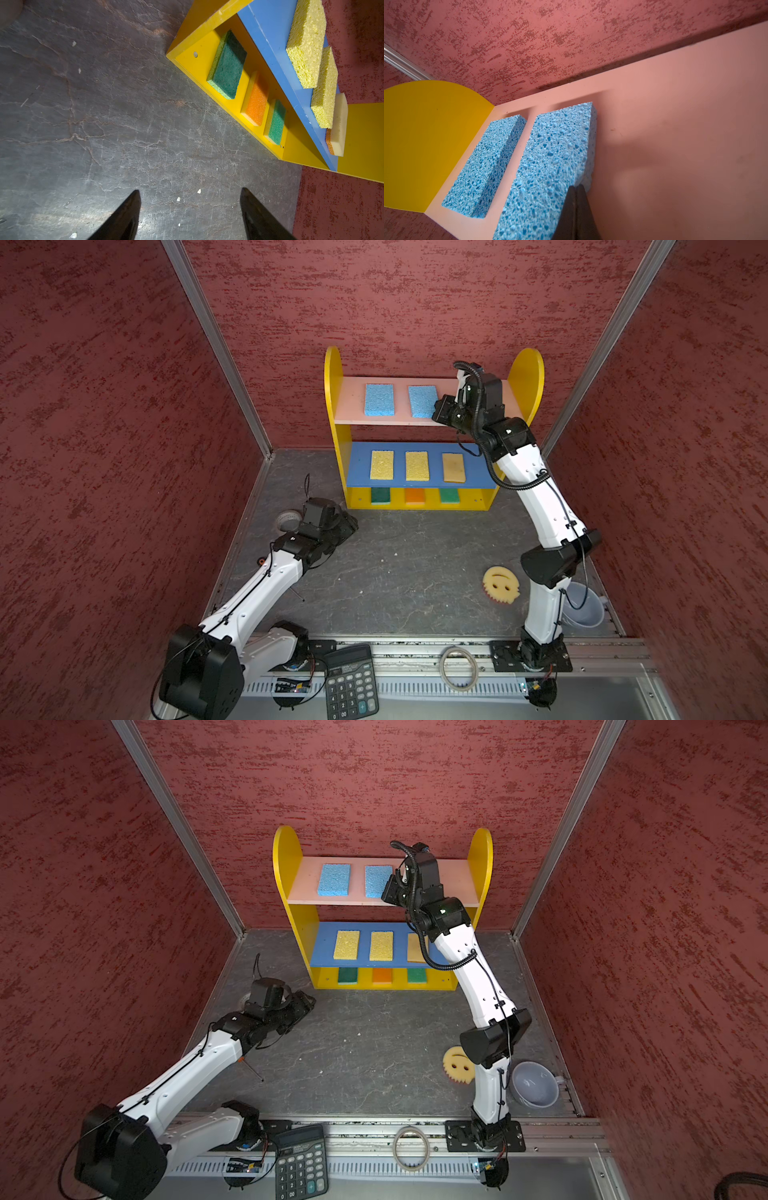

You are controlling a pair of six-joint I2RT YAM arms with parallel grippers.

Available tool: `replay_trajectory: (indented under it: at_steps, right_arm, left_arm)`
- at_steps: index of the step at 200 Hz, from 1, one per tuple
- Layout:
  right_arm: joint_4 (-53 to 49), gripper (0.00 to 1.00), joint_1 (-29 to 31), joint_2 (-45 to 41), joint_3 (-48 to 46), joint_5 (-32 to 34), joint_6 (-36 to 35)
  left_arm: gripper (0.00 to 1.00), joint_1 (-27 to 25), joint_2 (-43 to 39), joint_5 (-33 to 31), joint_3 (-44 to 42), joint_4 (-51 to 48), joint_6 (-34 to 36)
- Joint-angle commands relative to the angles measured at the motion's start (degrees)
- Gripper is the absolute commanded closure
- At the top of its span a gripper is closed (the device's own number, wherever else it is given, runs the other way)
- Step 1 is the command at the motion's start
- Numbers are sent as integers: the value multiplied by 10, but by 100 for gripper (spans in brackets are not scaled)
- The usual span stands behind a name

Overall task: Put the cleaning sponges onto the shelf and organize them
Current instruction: 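Open the right gripper and withdraw it from the pink board, then move the right gripper down to the yellow smiley sponge on the table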

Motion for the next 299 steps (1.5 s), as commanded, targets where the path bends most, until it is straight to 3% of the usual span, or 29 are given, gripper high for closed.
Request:
replay_trajectory:
  at_steps: [1, 21, 73, 138, 160, 197, 212, 236, 271, 279, 299]
  right_arm:
    - [15, 100, 8, -21, -4, 42, 7]
    - [16, 98, 9, -22, -7, 46, 9]
    - [33, 70, 16, -35, -33, 47, 13]
    - [32, 66, 16, -67, -48, 60, -3]
    - [32, 59, 21, -105, -81, 66, -22]
    - [74, 53, 36, -236, -253, 105, -34]
    - [81, 53, 40, -296, -342, 128, -27]
    - [112, 53, 42, -407, -524, 154, -27]
    - [-6, 52, 40, -517, -727, 209, 39]
    - [-33, 49, 39, -530, -771, 203, 74]
    - [-60, 28, 37, -556, -880, 154, 159]
  left_arm:
    - [25, 3, 5, 3, 4, 10, -1]
    - [25, 3, 2, 3, 2, 9, -1]
    - [25, 3, 2, 3, -1, 11, -3]
    - [24, 3, 3, 4, -3, 14, -3]
    - [24, 5, -1, -2, 3, 7, 4]
    - [23, 28, -16, -7, 14, 1, 20]
    - [11, 30, -19, 2, 16, 15, 37]
    - [4, 12, -3, 13, 33, 19, 68]
    - [4, -22, 31, 32, 40, 48, 98]
    - [0, -29, 40, 32, 41, 54, 100]
    - [1, -39, 65, 28, 56, 54, 90]
